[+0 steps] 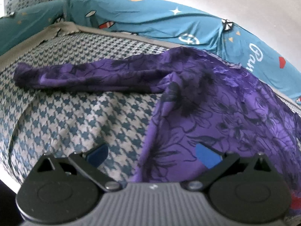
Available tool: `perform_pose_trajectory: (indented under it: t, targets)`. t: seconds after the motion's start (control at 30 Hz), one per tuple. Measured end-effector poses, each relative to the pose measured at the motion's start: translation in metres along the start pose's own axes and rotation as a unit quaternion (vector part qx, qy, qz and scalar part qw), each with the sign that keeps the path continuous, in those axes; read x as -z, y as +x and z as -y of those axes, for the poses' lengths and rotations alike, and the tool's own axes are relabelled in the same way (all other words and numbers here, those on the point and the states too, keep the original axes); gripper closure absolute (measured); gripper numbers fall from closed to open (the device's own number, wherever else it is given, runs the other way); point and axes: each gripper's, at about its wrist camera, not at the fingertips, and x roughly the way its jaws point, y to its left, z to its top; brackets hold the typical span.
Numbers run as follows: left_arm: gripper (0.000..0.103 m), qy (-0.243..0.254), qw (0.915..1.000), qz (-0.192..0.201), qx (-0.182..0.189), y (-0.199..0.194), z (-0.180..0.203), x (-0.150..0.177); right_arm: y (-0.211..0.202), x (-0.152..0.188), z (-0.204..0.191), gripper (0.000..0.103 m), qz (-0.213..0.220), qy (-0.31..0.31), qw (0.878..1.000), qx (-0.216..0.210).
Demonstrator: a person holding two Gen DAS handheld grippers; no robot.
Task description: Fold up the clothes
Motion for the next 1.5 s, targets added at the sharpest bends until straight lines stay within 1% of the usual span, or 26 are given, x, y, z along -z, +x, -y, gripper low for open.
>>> perform_pose_trajectory:
  t: [0.2, 0.3, 0.37, 0.43, 0.5, 0.57, 0.63, 0.7, 0.73, 0.83, 0.9, 0.97, 1.03, 1.07, 1.13, 1.17, 1.2, 1.27, 1.4, 1.5]
  targets:
    - [0.002, 0.003, 0.9999, -0.015, 0.001, 0.010, -0.007, -0.004, 0.010, 0.005, -0.018, 0.087, -0.018, -0.033, 0.998, -0.041]
    - [0.008, 0.009, 0.9998, -0.018, 0.008, 0.019, -0.005, -0.010, 0.012, 0.007, -0.025, 0.084, -0.022, -0.045, 0.997, -0.053]
    - [0.012, 0.013, 0.9996, -0.019, 0.013, 0.024, -0.003, -0.015, 0.014, 0.009, -0.029, 0.084, -0.024, -0.052, 0.996, -0.062]
    - [0.021, 0.018, 0.9995, -0.021, 0.018, 0.030, -0.002, -0.019, 0.016, 0.009, -0.033, 0.084, -0.026, -0.057, 0.996, -0.069]
    - [0.024, 0.023, 0.9992, -0.023, 0.021, 0.038, -0.001, -0.023, 0.017, 0.010, -0.036, 0.083, -0.028, -0.062, 0.995, -0.075]
    - [0.027, 0.037, 0.9988, -0.025, 0.022, 0.047, 0.004, -0.027, 0.019, 0.012, -0.040, 0.083, -0.033, -0.070, 0.994, -0.082]
    - [0.033, 0.048, 0.9980, -0.031, 0.028, 0.057, 0.008, -0.031, 0.021, 0.013, -0.044, 0.083, -0.038, -0.078, 0.992, -0.089]
    - [0.035, 0.065, 0.9970, -0.029, 0.031, 0.064, 0.014, -0.034, 0.024, 0.015, -0.047, 0.083, -0.044, -0.084, 0.991, -0.095]
    - [0.039, 0.073, 0.9963, -0.031, 0.033, 0.067, 0.016, -0.035, 0.025, 0.015, -0.048, 0.083, -0.047, -0.087, 0.990, -0.098]
    - [0.046, 0.096, 0.9940, -0.036, 0.039, 0.077, 0.023, -0.041, 0.030, 0.017, -0.052, 0.083, -0.056, -0.092, 0.989, -0.101]
    - [0.050, 0.104, 0.9933, -0.036, 0.036, 0.082, 0.026, -0.044, 0.033, 0.018, -0.052, 0.083, -0.060, -0.094, 0.989, -0.102]
    - [0.055, 0.114, 0.9920, -0.037, 0.039, 0.084, 0.029, -0.047, 0.036, 0.019, -0.053, 0.083, -0.064, -0.094, 0.988, -0.101]
    - [0.069, 0.123, 0.9908, -0.038, 0.043, 0.086, 0.033, -0.048, 0.038, 0.018, -0.053, 0.083, -0.066, -0.092, 0.989, -0.099]
    - [0.073, 0.127, 0.9902, -0.038, 0.045, 0.086, 0.034, -0.049, 0.039, 0.018, -0.053, 0.083, -0.067, -0.091, 0.989, -0.099]
    - [0.089, 0.137, 0.9887, -0.037, 0.047, 0.087, 0.038, -0.049, 0.042, 0.018, -0.054, 0.082, -0.069, -0.090, 0.989, -0.098]
    - [0.092, 0.144, 0.9878, -0.035, 0.048, 0.086, 0.040, -0.049, 0.042, 0.018, -0.054, 0.082, -0.070, -0.092, 0.988, -0.100]
    - [0.093, 0.151, 0.9868, -0.032, 0.048, 0.086, 0.043, -0.048, 0.043, 0.019, -0.055, 0.081, -0.070, -0.095, 0.988, -0.104]
    - [0.093, 0.174, 0.9842, -0.015, 0.027, 0.084, 0.050, -0.046, 0.043, 0.020, -0.058, 0.078, -0.072, -0.101, 0.986, -0.115]
    - [0.094, 0.203, 0.9792, 0.006, -0.005, 0.084, 0.056, -0.051, 0.045, 0.023, -0.067, 0.078, -0.084, -0.118, 0.979, -0.140]
    - [0.094, 0.218, 0.9756, 0.016, -0.017, 0.084, 0.055, -0.063, 0.049, 0.026, -0.075, 0.077, -0.094, -0.133, 0.974, -0.158]
